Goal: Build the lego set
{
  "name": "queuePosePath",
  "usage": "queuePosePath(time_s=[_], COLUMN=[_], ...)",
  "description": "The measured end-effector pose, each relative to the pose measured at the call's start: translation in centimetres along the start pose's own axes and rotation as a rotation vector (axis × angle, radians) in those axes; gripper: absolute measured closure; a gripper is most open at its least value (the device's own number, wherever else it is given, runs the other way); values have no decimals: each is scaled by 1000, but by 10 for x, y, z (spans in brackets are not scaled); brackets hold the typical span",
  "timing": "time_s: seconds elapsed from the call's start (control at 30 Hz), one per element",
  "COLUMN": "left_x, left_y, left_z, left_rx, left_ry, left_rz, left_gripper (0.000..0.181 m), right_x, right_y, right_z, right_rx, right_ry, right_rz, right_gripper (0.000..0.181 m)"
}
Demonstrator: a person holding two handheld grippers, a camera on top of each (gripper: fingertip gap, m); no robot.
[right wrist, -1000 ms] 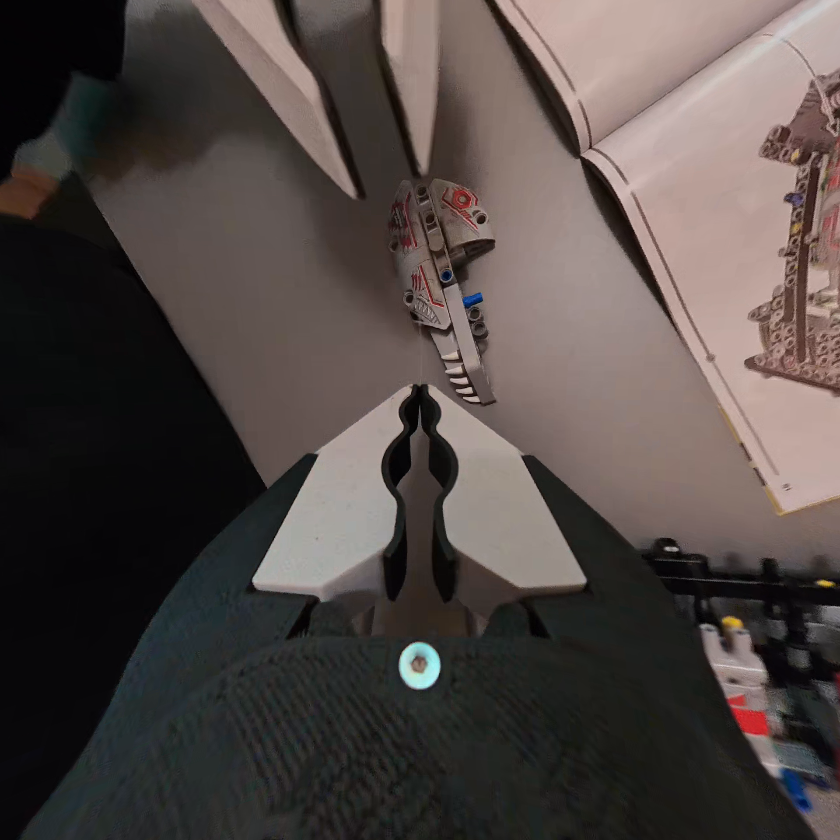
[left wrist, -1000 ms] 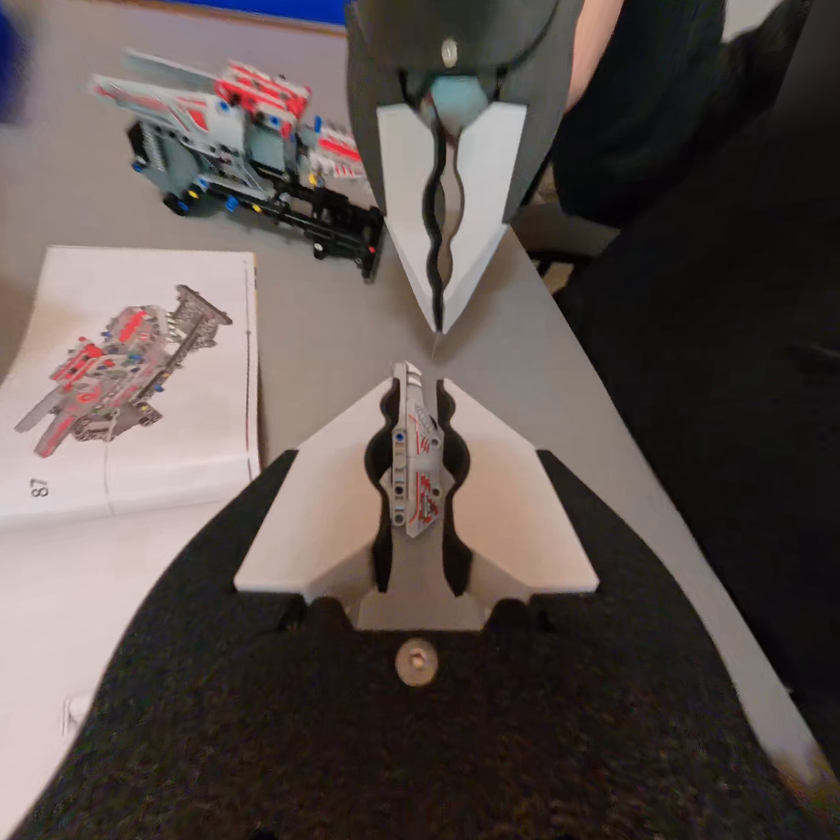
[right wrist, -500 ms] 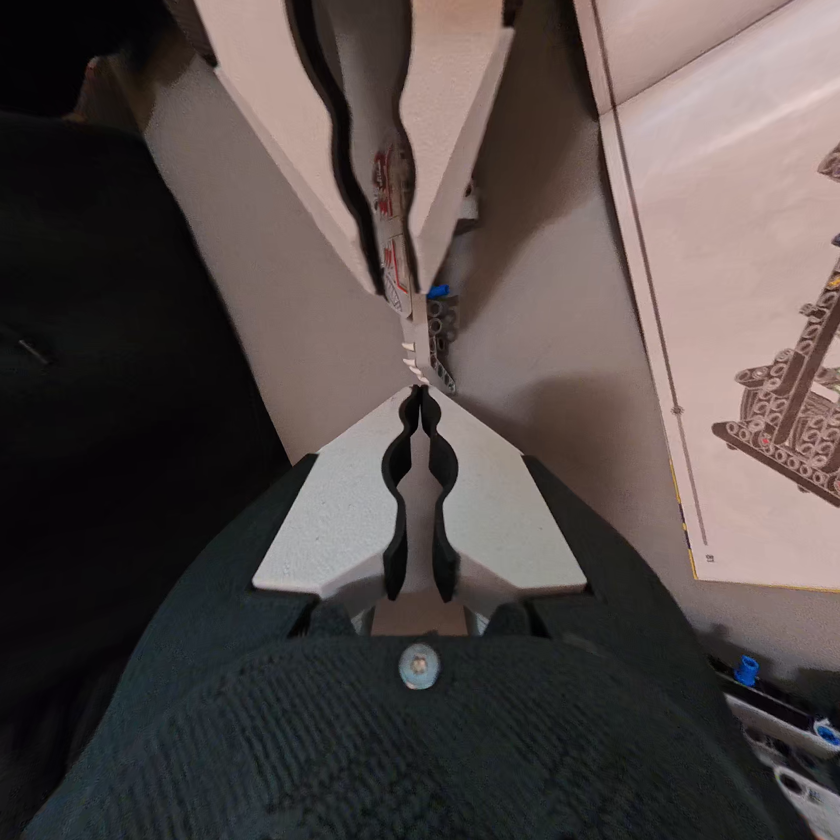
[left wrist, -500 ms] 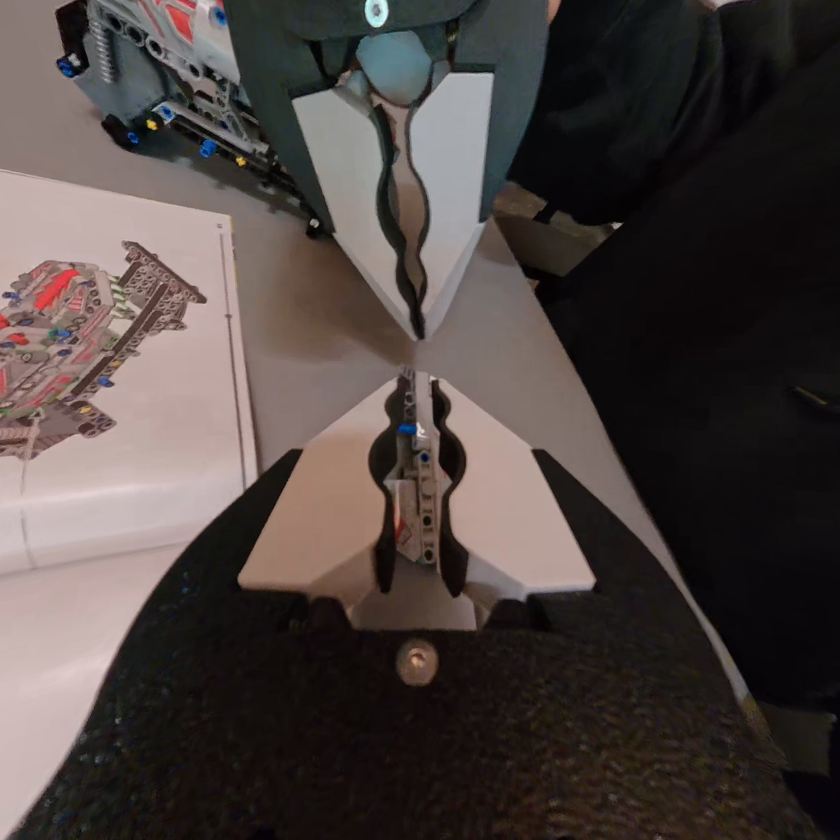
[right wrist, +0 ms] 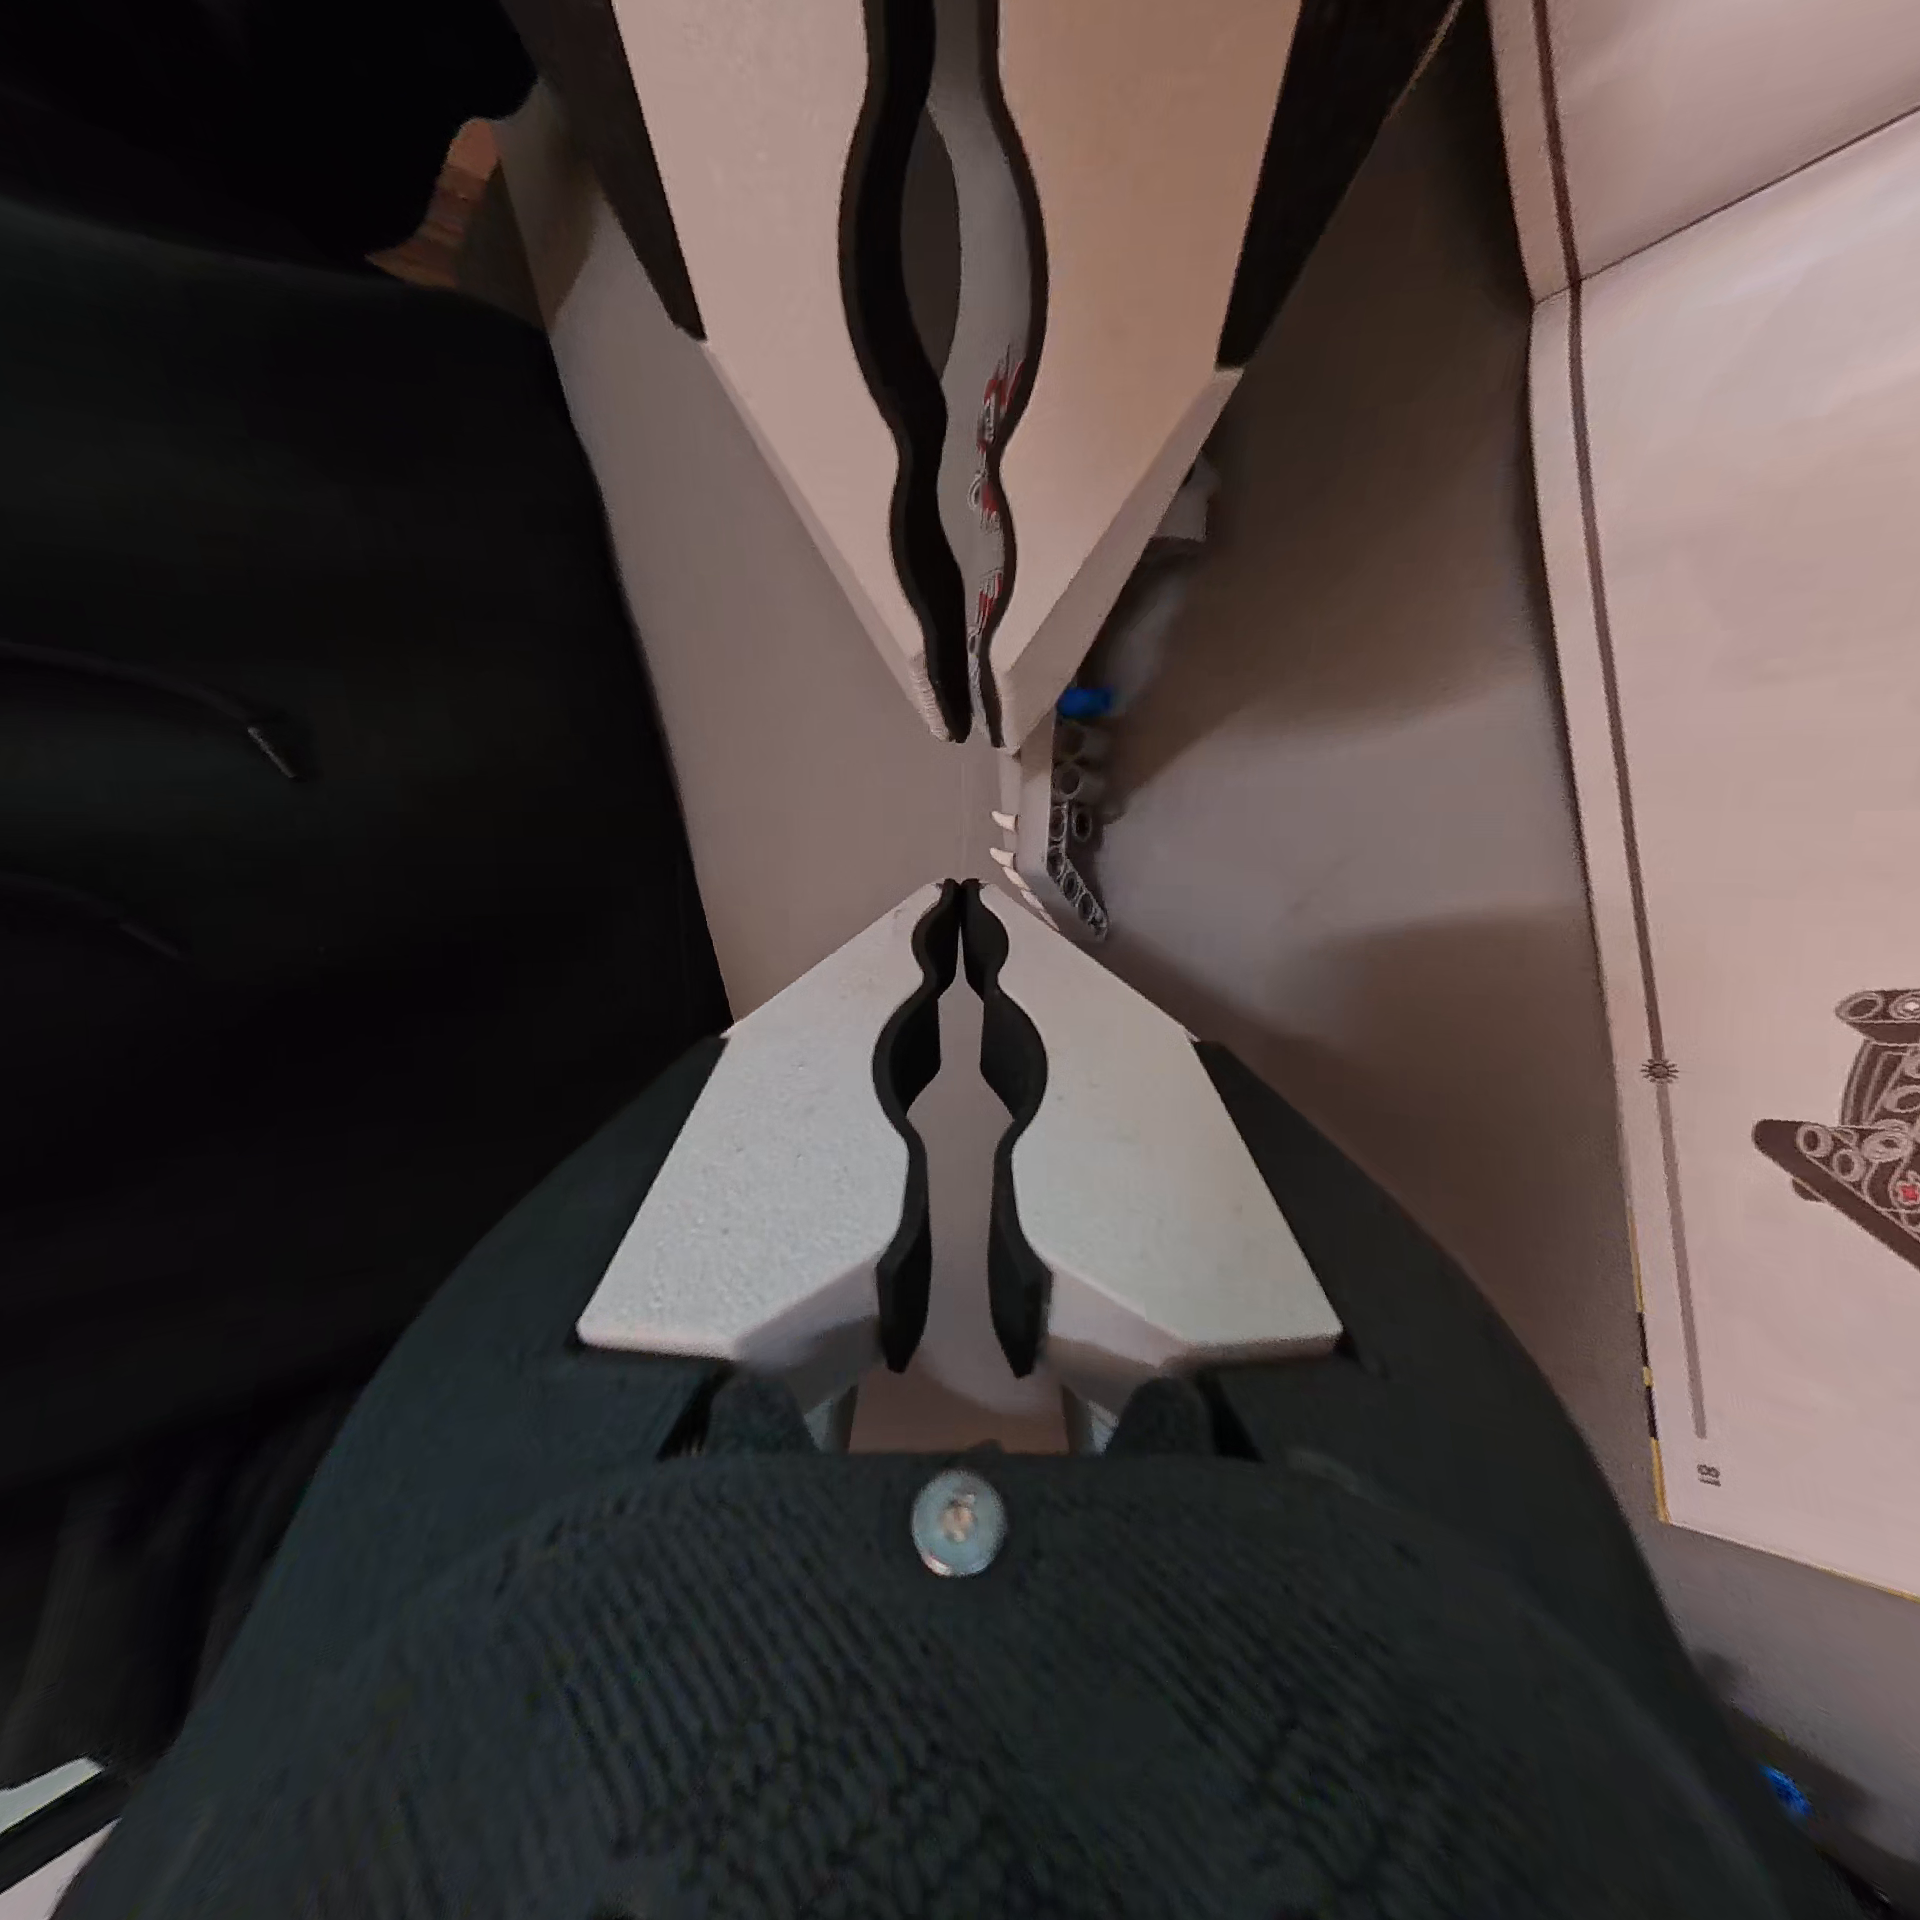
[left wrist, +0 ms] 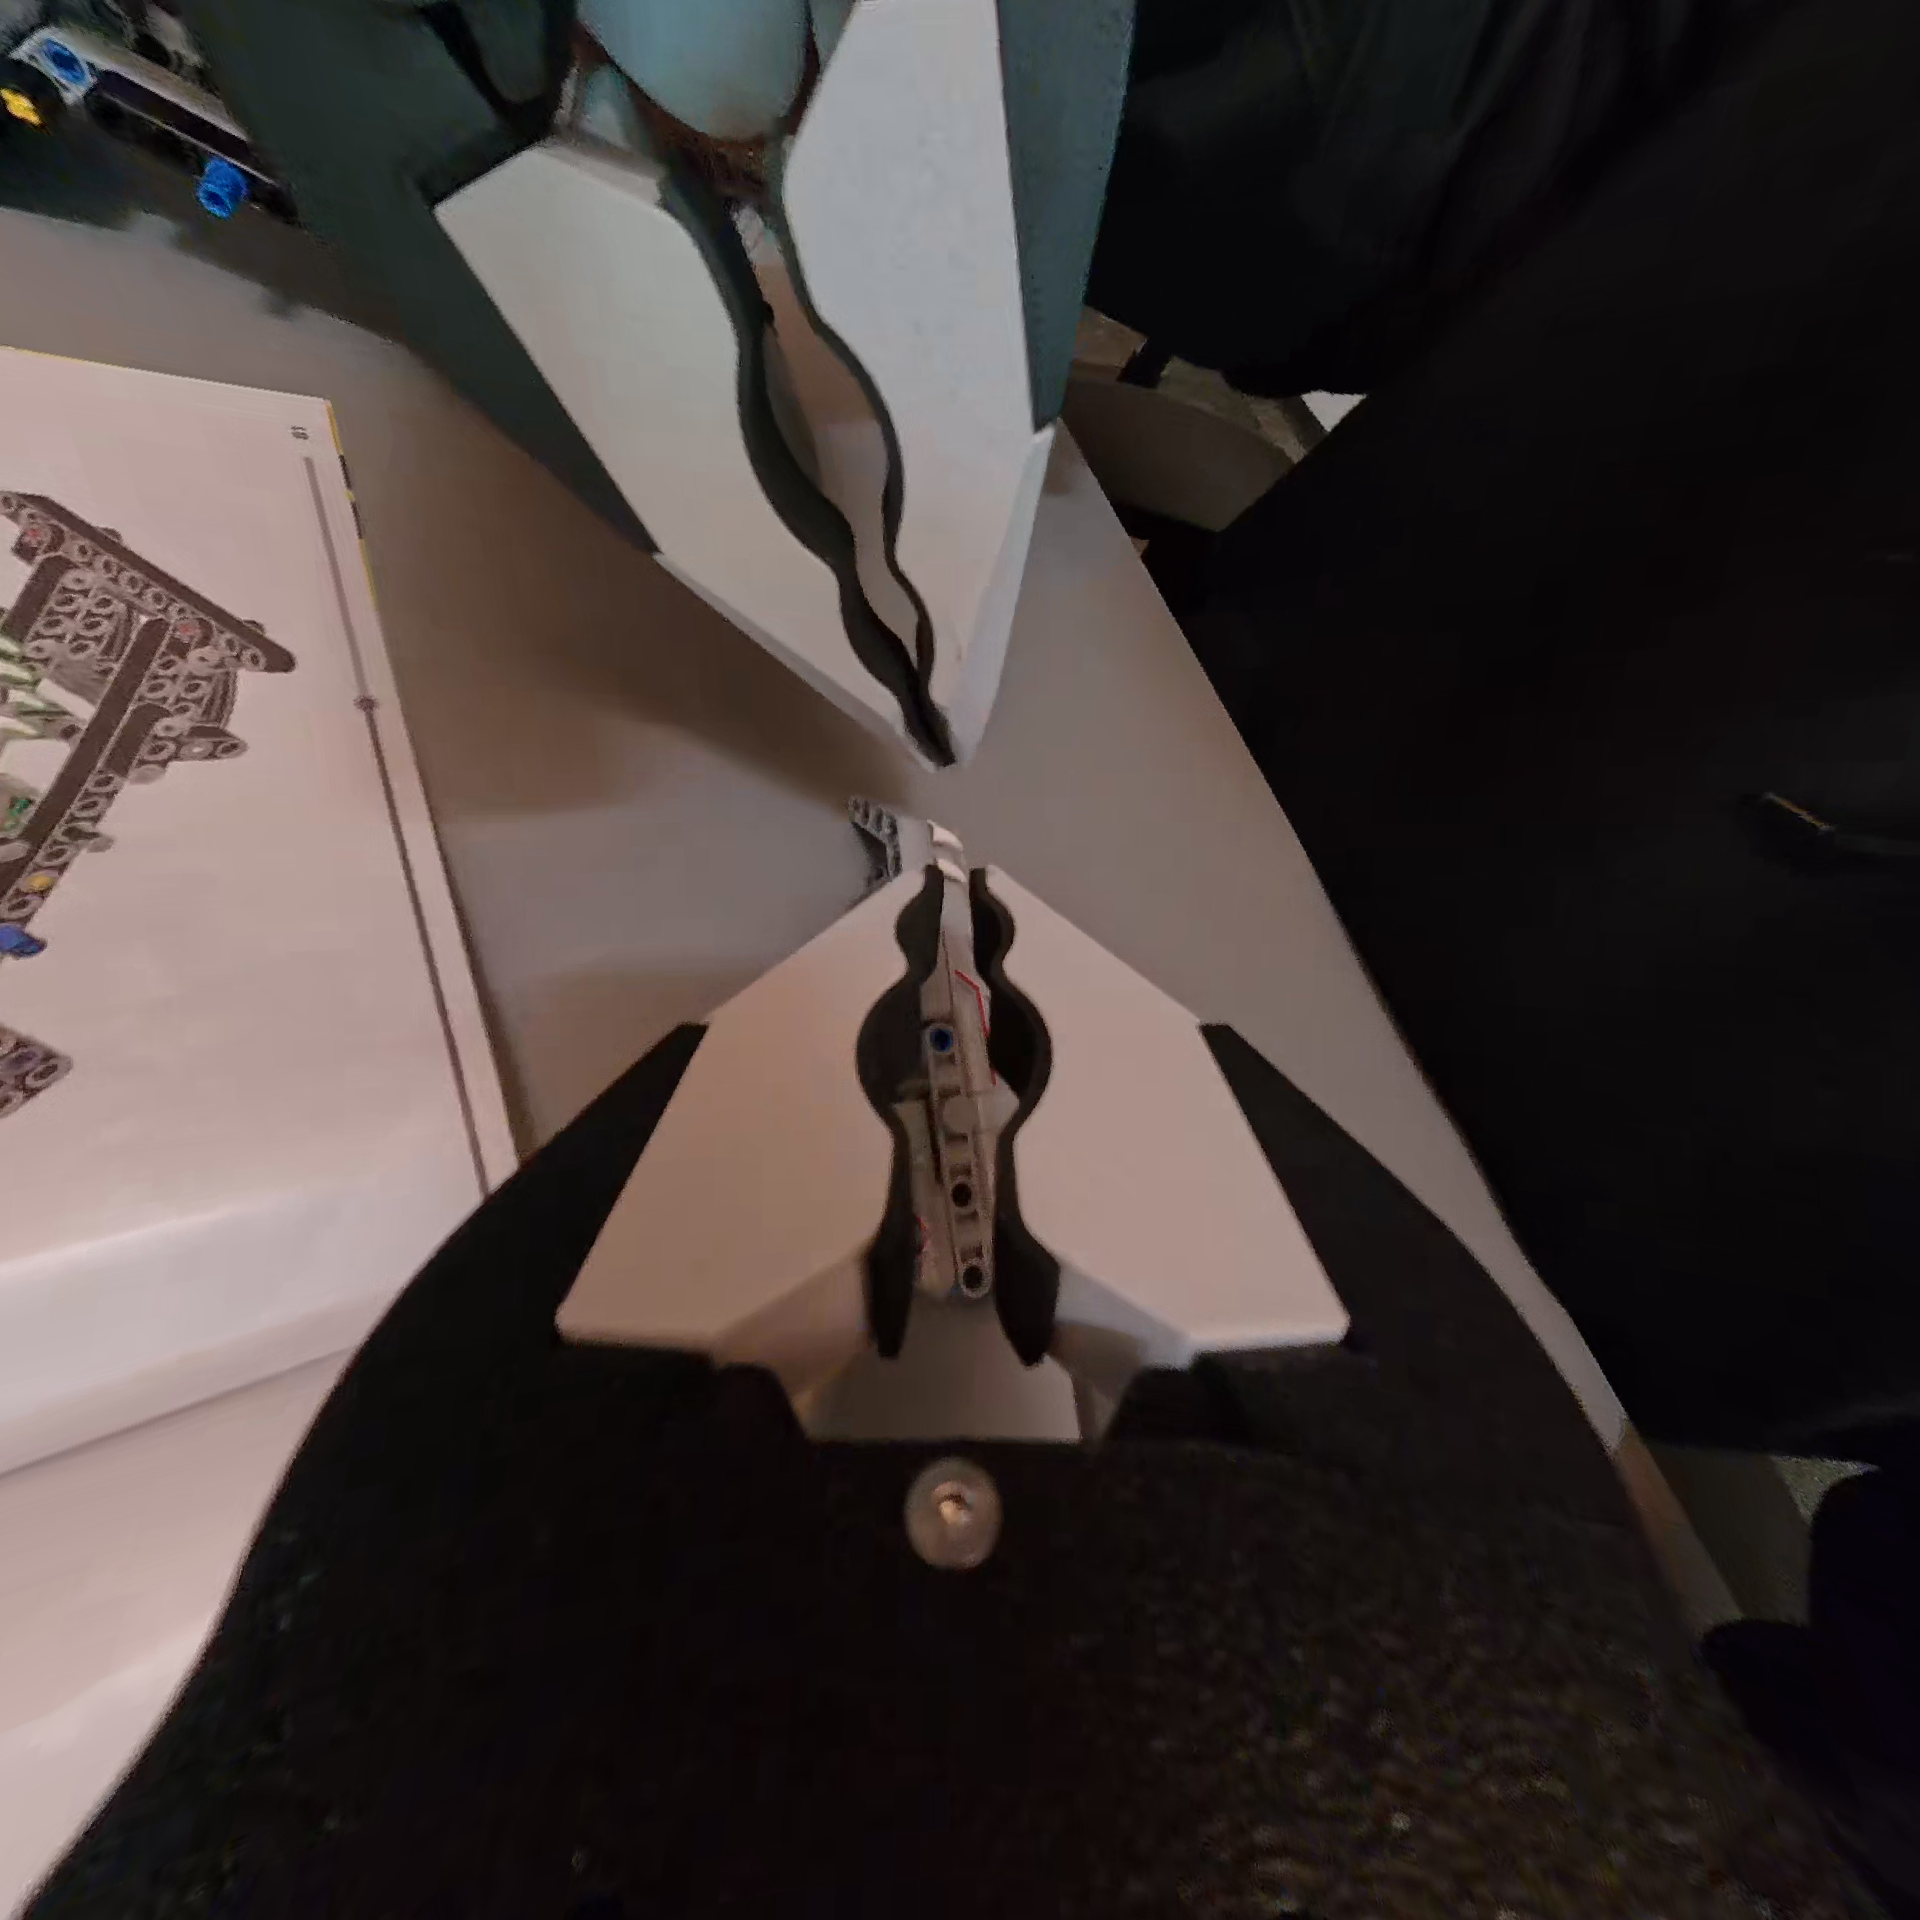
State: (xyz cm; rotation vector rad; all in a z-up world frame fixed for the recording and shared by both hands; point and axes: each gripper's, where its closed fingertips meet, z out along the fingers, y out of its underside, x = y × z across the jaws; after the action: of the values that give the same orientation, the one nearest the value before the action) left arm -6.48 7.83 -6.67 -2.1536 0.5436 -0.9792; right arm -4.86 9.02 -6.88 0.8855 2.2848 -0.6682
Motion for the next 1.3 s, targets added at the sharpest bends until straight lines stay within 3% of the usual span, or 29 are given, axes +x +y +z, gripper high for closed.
queuePosePath(time_s=[0.03,0.33,0.67,1.3], left_x=[-1,-3,-2,-2], left_y=[1,9,7,10], left_z=[1,3,-8,1], left_rx=[-3,-21,65,62], left_ry=[-1,15,18,64], left_rz=[-2,-9,2,15], left_gripper=[179,178,173,181], right_x=[2,9,4,8], right_y=[0,-1,0,0], right_z=[0,1,7,8], right_rx=[1,-9,-40,-61], right_ry=[-2,-44,-86,-119], right_rz=[10,61,104,222], right_gripper=[181,181,181,181])
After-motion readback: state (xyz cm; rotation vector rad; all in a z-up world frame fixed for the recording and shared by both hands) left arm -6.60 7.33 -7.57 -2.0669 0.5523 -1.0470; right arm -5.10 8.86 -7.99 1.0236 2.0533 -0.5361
